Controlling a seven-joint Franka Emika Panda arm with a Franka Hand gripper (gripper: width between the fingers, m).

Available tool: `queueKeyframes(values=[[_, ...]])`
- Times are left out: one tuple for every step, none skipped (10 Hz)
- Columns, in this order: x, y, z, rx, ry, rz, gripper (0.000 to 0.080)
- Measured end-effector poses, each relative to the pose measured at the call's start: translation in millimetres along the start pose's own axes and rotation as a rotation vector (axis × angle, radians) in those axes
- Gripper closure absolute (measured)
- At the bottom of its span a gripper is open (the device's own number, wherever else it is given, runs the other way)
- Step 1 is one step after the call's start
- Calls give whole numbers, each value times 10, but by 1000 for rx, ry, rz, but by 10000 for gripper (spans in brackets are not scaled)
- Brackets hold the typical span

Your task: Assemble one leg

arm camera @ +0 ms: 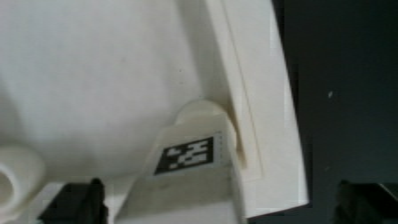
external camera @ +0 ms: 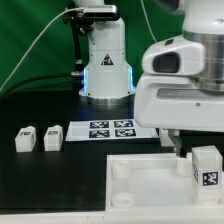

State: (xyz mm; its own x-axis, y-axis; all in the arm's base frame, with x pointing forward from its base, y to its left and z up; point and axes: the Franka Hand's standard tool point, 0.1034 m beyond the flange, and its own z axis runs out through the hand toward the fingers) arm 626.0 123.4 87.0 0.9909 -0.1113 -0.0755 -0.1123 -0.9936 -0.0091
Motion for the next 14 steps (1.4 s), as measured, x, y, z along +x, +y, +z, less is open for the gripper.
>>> queueKeyframes(values=[[1, 21, 8, 0, 0, -17, 150], [0, 18, 7, 2, 0, -1, 199], [-1, 14, 8, 2, -1, 20, 199], [0, 17, 8, 2, -1, 15, 376], [-2, 10, 7, 5, -1, 58, 376], [-2, 7, 7, 6, -2, 172, 510], [-1, 4, 6, 6, -1, 222, 509], [7, 4, 6, 15, -2, 342, 509], [30, 12, 13, 32, 5, 517, 509], [22, -1, 17, 35, 31, 701, 509], [21, 20, 23, 70, 39, 838, 509], [14, 47, 26, 122, 43, 1002, 509], [0, 70, 31, 169, 49, 1117, 508], [-3, 83, 29, 209, 44, 1251, 508]])
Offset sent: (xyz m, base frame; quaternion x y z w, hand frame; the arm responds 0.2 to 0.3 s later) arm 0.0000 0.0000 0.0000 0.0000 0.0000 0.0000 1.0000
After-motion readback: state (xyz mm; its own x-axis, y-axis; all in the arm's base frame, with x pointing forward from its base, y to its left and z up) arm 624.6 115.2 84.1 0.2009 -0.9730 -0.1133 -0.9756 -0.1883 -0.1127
